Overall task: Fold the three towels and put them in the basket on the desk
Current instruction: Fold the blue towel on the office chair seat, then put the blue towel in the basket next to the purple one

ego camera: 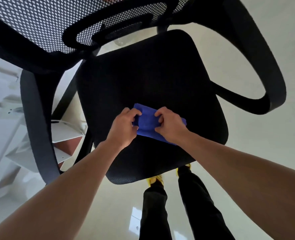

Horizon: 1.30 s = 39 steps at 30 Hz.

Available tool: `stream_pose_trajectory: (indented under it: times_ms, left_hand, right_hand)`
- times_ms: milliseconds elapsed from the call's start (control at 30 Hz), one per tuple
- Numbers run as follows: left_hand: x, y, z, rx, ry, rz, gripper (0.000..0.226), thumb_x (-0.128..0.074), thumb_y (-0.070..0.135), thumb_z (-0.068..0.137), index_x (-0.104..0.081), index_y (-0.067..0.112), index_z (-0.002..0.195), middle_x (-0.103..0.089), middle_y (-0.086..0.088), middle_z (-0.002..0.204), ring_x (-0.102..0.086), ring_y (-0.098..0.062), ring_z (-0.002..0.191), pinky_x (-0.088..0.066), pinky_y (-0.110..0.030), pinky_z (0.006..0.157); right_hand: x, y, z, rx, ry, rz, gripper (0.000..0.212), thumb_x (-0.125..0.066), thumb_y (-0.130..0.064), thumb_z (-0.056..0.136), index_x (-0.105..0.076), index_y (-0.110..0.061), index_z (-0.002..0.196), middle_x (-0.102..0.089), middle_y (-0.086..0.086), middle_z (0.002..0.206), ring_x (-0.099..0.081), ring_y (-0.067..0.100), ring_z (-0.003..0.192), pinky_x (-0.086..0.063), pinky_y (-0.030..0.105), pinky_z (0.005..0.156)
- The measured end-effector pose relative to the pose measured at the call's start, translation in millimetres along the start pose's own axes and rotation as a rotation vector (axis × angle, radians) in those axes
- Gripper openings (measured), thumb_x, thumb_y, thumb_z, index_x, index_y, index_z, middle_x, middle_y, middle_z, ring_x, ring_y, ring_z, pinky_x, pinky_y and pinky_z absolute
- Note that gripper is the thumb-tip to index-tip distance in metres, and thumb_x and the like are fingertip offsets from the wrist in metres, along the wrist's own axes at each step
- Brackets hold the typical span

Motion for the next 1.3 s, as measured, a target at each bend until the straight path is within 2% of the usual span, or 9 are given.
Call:
stream_pose_trajectory:
  times_ms: [167,300,400,467,567,733,1000,1200,1300]
  left_hand:
    - [6.1,6.6,0.4,0.003,-0.097,0.122,0.044,-0.069,0.012,0.083,-0.056,0.021,0.124,-0.051,-0.001,0.105,-0.058,-0.018,0.087,-0.053,-0.036,0.079]
    - [13.4,26.7,6.6,-0.097,-0.123,0.425,0.043,-0.067,0.035,0.086,-0.054,0.022,0.125,-0.043,-0.003,0.129,-0.046,-0.021,0.115,-0.044,-0.036,0.092]
    - [0.4,34.8,16.0,-0.201,-0.207,0.656,0.068,-0.071,0.032,0.082,-0.037,0.023,0.140,-0.018,-0.007,0.156,-0.018,-0.026,0.144,-0.027,-0.042,0.112]
    - [-12.6,34.6,20.1,-0.222,-0.291,0.718,0.090,-0.072,0.025,0.080,-0.016,0.023,0.151,-0.012,-0.006,0.160,-0.008,-0.026,0.148,-0.021,-0.044,0.116]
    - [-26.4,41.5,17.5,-0.248,-0.333,0.769,0.094,-0.071,0.018,0.077,-0.014,0.022,0.152,-0.039,-0.007,0.145,-0.031,-0.027,0.137,-0.030,-0.042,0.110]
    - [-34.6,60.1,-17.7,-0.239,-0.398,0.752,0.046,-0.072,0.029,0.075,-0.052,0.020,0.116,-0.052,-0.003,0.114,-0.050,-0.023,0.107,-0.041,-0.036,0.088]
    - [-46.8,182.7,-99.5,-0.220,-0.544,0.420,0.029,-0.071,0.019,0.076,-0.048,0.022,0.094,-0.065,0.001,0.089,-0.063,-0.020,0.079,-0.054,-0.040,0.073]
    - [-72.8,322.0,-109.5,-0.131,-0.616,0.202,0.029,-0.076,0.012,0.063,-0.059,0.015,0.085,-0.067,-0.001,0.079,-0.065,-0.019,0.073,-0.056,-0.041,0.071]
    - [-90.3,395.9,-101.0,0.008,-0.615,-0.120,0.030,-0.079,0.001,0.065,-0.066,0.007,0.091,-0.071,-0.004,0.081,-0.067,-0.015,0.072,-0.054,-0.037,0.073]
  right_hand:
    - [8.3,-6.1,-31.7,0.129,0.063,-0.193,0.049,-0.071,-0.023,0.085,-0.052,-0.023,0.130,-0.052,-0.003,0.114,-0.056,0.014,0.096,-0.052,0.034,0.086]
    - [19.1,23.1,-66.8,0.087,0.195,-0.224,0.034,-0.065,-0.032,0.090,-0.061,-0.020,0.122,-0.053,-0.003,0.120,-0.054,0.018,0.111,-0.049,0.031,0.085]
    - [41.3,35.3,-72.0,0.023,0.343,-0.156,0.029,-0.073,-0.033,0.084,-0.063,-0.021,0.108,-0.050,-0.005,0.112,-0.053,0.018,0.107,-0.042,0.027,0.075]
    - [46.7,37.4,-64.9,-0.009,0.328,-0.212,0.052,-0.077,-0.036,0.079,-0.053,-0.026,0.123,-0.047,-0.004,0.128,-0.047,0.019,0.118,-0.043,0.031,0.078]
    - [30.0,40.2,-51.5,-0.038,0.099,-0.288,0.085,-0.077,-0.039,0.077,-0.029,-0.029,0.147,-0.046,0.001,0.137,-0.045,0.024,0.125,-0.046,0.041,0.090]
    - [25.4,48.4,-76.2,-0.030,0.046,-0.425,0.055,-0.076,-0.041,0.076,-0.053,-0.022,0.122,-0.052,0.001,0.114,-0.050,0.022,0.110,-0.047,0.035,0.079]
    - [111.7,93.5,-231.2,-0.084,0.188,0.130,0.039,-0.080,-0.016,0.074,-0.059,-0.018,0.107,-0.063,-0.004,0.092,-0.059,0.018,0.079,-0.042,0.024,0.069]
    - [212.7,174.5,-323.2,-0.217,0.258,0.488,0.043,-0.074,-0.024,0.077,-0.055,-0.029,0.116,-0.067,-0.004,0.105,-0.064,0.018,0.097,-0.054,0.035,0.083]
    - [285.9,218.4,-359.6,-0.226,0.327,0.667,0.030,-0.068,-0.023,0.087,-0.055,-0.025,0.115,-0.067,-0.007,0.105,-0.064,0.010,0.096,-0.052,0.022,0.076]
Point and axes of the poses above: each hand's wrist, its own z-axis towards the middle knuckle, its own x-axis out of the back of the hand, y = z × x, the point moved 10 cm from there along z, towards the middle knuckle
